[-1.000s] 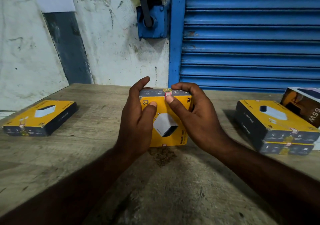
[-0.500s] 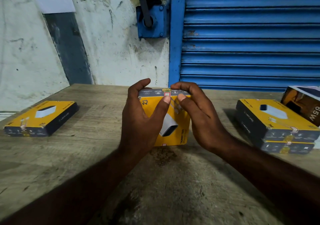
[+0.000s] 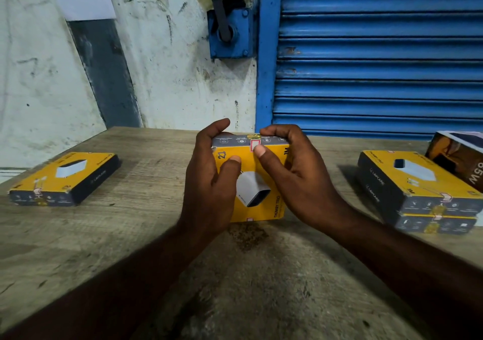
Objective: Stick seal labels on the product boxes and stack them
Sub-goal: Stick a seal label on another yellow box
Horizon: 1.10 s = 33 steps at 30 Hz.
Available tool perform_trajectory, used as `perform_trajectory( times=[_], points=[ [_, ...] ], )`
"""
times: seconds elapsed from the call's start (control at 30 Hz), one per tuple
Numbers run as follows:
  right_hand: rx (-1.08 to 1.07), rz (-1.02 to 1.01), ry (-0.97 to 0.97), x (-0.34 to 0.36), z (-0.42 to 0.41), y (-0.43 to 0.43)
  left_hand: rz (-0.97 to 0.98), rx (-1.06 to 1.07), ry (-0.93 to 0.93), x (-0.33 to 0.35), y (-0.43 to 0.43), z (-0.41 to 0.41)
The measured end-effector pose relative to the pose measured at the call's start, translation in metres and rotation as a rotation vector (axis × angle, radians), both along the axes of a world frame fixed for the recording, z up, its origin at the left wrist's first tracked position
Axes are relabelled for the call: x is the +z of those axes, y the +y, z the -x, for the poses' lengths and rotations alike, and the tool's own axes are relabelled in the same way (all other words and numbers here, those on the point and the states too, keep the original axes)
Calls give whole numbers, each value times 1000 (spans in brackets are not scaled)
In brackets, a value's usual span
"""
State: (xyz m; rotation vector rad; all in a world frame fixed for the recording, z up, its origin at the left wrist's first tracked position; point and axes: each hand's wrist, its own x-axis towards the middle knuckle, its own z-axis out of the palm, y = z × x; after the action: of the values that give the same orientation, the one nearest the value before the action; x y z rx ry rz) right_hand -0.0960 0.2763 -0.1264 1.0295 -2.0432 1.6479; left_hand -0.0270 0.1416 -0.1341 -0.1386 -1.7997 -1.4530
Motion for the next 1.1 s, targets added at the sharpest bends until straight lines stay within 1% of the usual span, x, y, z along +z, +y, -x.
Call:
perform_trajectory(
  times=[0.17,0.27,0.43,0.57,0.87,1.1],
  points=[
    [10,-64,55,4,1,7,7,11,-10,0,-2,1],
    [-28,-121,176,11,4,14,32,38,-19,0,-3,3],
    [-54,-49,374,10,1,17,30,27,-31,0,-4,4],
    [-62,-42,508,6,-1,16,34,23,-25,0,-5,3],
    [-76,-12,539,4,-4,16,19,6,-13,0,-5,3],
    [-68,-63,562,1,0,17,28,18,-8,1,-4,3]
  ],
)
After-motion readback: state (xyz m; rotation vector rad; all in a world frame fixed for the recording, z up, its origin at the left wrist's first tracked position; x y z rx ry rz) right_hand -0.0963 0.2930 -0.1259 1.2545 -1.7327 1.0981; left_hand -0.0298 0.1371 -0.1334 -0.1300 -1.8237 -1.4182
